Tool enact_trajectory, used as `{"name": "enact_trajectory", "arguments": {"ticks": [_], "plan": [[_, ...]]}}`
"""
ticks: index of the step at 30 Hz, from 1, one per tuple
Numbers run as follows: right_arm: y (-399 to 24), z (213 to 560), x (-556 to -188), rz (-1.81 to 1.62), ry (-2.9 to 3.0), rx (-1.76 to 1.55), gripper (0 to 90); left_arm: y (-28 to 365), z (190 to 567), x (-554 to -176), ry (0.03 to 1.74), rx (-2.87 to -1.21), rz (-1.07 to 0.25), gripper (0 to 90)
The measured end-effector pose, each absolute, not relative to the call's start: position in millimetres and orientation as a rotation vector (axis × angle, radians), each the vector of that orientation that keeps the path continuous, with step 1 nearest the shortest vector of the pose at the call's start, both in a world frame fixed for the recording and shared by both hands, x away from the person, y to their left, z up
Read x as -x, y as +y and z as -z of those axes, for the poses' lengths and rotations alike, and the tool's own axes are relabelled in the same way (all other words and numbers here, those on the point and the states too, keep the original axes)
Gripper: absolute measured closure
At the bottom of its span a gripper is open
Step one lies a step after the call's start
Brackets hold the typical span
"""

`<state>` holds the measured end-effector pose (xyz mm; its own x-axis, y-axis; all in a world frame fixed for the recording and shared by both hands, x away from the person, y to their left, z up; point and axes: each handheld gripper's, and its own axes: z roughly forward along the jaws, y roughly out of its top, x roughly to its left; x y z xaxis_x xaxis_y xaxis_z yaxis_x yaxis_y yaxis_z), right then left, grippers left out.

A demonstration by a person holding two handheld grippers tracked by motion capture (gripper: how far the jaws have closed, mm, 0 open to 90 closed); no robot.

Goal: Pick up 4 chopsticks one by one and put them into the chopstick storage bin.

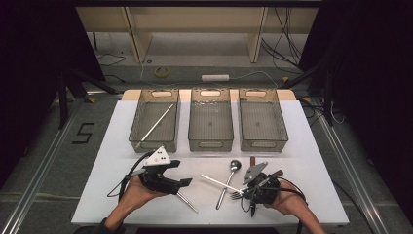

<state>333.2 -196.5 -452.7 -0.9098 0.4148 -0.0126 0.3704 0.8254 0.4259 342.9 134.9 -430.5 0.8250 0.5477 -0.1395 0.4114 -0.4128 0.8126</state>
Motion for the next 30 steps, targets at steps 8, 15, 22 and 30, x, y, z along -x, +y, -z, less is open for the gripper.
{"name": "enact_trajectory", "arguments": {"ticks": [8, 15, 22, 30], "plan": [[-186.6, 440.8, -331.9, -0.691, 2.895, -0.535, 86.2, 127.0, 428.8, -341.7, 0.656, -2.100, -0.179, 22.9], [-174.9, 433.5, -330.8, -0.716, 2.890, -0.482, 86.2, 120.1, 430.0, -340.6, 0.627, -2.147, -0.175, 22.9], [-161.3, 429.6, -329.4, -0.718, 2.909, -0.413, 86.1, 113.0, 432.7, -339.6, 0.585, -2.226, -0.164, 23.8], [-149.3, 425.2, -329.4, -0.712, 2.929, -0.342, 86.1, 105.5, 436.5, -337.4, 0.532, -2.326, -0.147, 28.3]]}}
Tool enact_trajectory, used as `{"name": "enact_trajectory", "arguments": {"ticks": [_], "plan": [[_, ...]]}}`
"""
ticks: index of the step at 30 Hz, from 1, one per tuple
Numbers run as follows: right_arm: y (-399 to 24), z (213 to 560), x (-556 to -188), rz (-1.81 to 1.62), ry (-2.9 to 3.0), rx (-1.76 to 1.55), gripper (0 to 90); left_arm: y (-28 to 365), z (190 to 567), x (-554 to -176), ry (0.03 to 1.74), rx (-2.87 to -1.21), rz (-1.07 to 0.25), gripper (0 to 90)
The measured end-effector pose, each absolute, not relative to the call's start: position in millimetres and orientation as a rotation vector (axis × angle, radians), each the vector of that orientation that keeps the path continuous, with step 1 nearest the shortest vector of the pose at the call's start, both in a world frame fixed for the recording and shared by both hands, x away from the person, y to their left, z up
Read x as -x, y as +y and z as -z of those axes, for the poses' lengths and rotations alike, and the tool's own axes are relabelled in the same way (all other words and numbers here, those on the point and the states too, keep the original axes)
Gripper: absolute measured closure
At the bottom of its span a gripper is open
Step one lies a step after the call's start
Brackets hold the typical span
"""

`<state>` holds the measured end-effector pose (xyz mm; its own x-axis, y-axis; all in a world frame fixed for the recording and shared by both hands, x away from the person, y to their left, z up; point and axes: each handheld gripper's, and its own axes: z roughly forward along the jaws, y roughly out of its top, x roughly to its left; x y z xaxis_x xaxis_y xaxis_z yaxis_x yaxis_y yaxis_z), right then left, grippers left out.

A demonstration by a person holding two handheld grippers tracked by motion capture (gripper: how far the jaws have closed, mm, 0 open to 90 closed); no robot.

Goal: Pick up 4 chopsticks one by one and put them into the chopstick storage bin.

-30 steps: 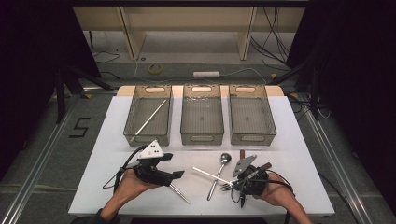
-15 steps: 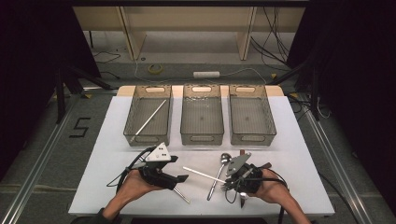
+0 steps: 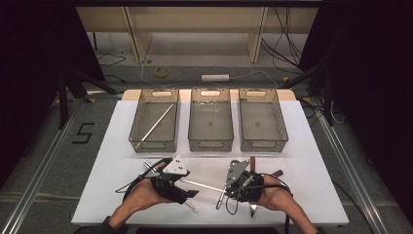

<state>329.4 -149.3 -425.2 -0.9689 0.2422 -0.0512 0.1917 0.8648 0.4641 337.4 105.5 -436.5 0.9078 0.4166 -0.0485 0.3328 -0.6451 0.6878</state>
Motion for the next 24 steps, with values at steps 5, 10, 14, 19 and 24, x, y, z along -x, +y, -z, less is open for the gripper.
{"name": "enact_trajectory", "arguments": {"ticks": [5, 10, 14, 19, 24], "plan": [[-143.7, 423.5, -328.6, -0.696, 2.938, -0.304, 86.1, 101.8, 436.7, -334.7, 0.477, -2.372, -0.158, 35.4], [-137.6, 421.5, -327.7, -0.691, 2.946, -0.260, 86.1, 98.6, 436.9, -331.6, 0.434, -2.417, -0.160, 42.1], [-131.3, 421.0, -326.0, -0.690, 2.957, -0.220, 86.1, 96.9, 436.7, -329.4, 0.385, -2.457, -0.182, 50.5], [-126.6, 419.3, -324.9, -0.694, 2.966, -0.191, 86.1, 93.9, 437.8, -327.2, 0.343, -2.489, -0.171, 58.6], [-123.5, 419.7, -324.6, -0.689, 2.978, -0.166, 86.1, 92.7, 438.3, -326.1, 0.314, -2.512, -0.149, 65.2]]}}
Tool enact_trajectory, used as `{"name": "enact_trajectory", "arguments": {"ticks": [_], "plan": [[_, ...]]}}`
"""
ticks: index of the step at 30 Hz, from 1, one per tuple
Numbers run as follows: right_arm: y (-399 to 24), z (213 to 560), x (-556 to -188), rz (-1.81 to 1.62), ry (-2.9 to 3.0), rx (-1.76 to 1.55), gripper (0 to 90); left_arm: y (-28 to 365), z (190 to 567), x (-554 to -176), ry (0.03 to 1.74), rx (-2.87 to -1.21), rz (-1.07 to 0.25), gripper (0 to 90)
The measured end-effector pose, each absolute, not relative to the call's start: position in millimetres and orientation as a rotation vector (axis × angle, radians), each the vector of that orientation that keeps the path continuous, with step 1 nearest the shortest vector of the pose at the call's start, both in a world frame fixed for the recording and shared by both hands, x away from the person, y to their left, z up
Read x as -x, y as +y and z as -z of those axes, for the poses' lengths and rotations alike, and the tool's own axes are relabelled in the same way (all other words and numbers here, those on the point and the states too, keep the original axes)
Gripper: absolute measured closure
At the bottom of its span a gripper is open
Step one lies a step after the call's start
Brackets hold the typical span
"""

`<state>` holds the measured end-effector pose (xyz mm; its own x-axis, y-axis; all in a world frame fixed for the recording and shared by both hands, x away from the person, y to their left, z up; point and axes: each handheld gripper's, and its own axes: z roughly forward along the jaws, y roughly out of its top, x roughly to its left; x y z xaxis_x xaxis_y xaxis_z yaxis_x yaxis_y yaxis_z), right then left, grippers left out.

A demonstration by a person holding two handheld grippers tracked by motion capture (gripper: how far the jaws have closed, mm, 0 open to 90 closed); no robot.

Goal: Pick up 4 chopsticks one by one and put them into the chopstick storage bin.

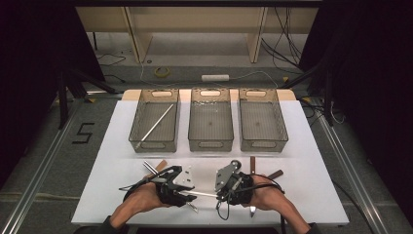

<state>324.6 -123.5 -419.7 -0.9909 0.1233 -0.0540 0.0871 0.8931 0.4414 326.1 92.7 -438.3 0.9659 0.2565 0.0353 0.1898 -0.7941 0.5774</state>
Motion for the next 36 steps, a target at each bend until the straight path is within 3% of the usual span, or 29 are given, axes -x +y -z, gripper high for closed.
{"name": "enact_trajectory", "arguments": {"ticks": [14, 17, 18, 22, 25, 36], "plan": [[-129.4, 420.1, -328.9, -0.727, 2.996, -0.123, 83.6, 93.1, 435.3, -319.0, 0.135, -2.523, -0.180, 79.0], [-132.4, 419.7, -332.8, -0.758, 2.975, -0.162, 77.2, 92.9, 436.5, -318.1, 0.117, -2.532, -0.178, 82.6], [-133.7, 419.4, -334.9, -0.770, 2.977, -0.191, 69.3, 93.6, 436.9, -318.7, 0.126, -2.541, -0.178, 82.8], [-140.5, 415.2, -339.5, -0.825, 2.942, -0.300, 55.7, 96.8, 437.2, -320.3, 0.145, -2.536, -0.152, 83.0], [-145.1, 410.0, -341.5, -0.892, 2.889, -0.349, 49.4, 99.3, 437.2, -323.2, 0.183, -2.531, -0.175, 83.0], [-166.5, 400.3, -339.3, -1.144, 2.651, -0.552, 38.8, 117.8, 430.2, -336.2, 0.391, -2.446, -0.256, 83.0]]}}
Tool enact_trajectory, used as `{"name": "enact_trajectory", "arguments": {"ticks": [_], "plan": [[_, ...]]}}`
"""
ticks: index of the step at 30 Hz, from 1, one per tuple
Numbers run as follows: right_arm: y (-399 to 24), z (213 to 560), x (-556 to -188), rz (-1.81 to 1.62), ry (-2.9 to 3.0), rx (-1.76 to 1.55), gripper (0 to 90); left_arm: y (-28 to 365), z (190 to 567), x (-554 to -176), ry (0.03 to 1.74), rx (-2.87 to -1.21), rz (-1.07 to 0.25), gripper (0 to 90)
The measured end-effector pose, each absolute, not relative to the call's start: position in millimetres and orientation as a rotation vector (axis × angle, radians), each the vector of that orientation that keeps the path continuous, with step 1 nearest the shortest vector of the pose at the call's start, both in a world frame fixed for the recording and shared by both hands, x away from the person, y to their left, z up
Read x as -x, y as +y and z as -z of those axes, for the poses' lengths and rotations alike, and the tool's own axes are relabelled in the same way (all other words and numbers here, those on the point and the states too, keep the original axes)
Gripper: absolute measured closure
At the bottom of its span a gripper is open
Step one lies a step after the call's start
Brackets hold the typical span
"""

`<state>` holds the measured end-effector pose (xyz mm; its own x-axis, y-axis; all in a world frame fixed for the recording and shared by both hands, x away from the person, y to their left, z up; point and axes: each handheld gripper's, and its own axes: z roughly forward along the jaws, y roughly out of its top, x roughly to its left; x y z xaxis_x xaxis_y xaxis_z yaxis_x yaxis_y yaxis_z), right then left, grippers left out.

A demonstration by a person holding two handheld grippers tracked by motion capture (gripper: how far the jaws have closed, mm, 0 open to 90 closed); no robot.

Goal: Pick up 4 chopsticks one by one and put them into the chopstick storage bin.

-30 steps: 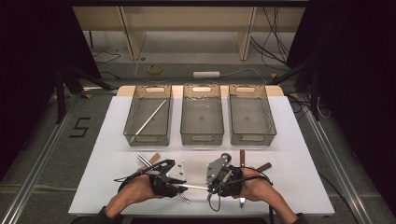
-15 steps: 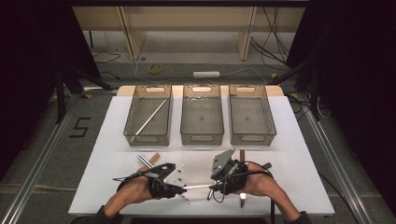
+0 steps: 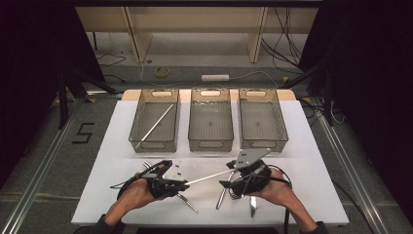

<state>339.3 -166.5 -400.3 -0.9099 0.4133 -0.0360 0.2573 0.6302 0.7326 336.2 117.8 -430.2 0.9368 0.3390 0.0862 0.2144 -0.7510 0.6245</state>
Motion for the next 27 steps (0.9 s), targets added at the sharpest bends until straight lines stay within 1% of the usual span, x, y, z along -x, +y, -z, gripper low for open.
{"name": "enact_trajectory", "arguments": {"ticks": [4, 11, 27], "plan": [[-180.0, 403.4, -337.7, -1.222, 2.585, -0.616, 37.5, 124.1, 428.2, -340.2, 0.466, -2.409, -0.281, 83.0], [-193.3, 411.8, -334.3, -1.259, 2.536, -0.698, 34.1, 133.8, 422.1, -345.1, 0.574, -2.346, -0.323, 83.0], [-216.0, 421.4, -325.8, -1.346, 2.425, -0.853, 31.0, 156.0, 409.2, -355.9, 0.719, -2.208, -0.360, 83.0]]}}
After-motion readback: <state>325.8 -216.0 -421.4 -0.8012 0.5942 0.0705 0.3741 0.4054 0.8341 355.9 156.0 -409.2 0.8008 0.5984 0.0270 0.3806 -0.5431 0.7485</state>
